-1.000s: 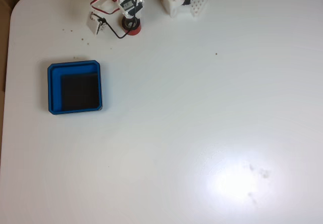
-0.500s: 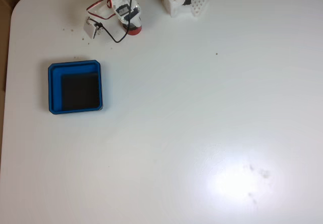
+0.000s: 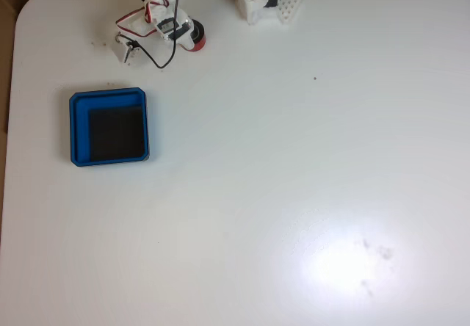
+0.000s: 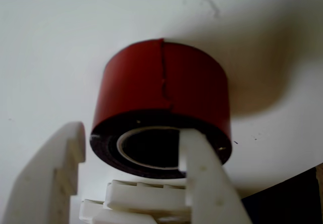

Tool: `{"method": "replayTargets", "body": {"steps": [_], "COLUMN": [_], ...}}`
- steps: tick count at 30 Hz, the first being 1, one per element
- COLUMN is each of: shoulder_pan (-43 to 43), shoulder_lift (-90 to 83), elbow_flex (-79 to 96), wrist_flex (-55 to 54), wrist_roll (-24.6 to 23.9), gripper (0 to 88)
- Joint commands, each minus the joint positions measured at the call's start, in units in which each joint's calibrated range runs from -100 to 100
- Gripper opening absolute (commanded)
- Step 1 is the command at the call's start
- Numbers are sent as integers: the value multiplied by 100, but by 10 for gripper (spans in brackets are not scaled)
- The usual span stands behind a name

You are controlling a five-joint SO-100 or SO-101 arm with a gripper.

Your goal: Pick the red roll and drop it in the blue box

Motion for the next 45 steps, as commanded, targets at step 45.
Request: {"method": "replayTargets", "body": {"steps": [45], "shoulder_pan": [-149], "shoulder_lift": [-108], "elbow_flex": [-227], "wrist_flex": [986], "wrist_roll": [36], "gripper": [172]}}
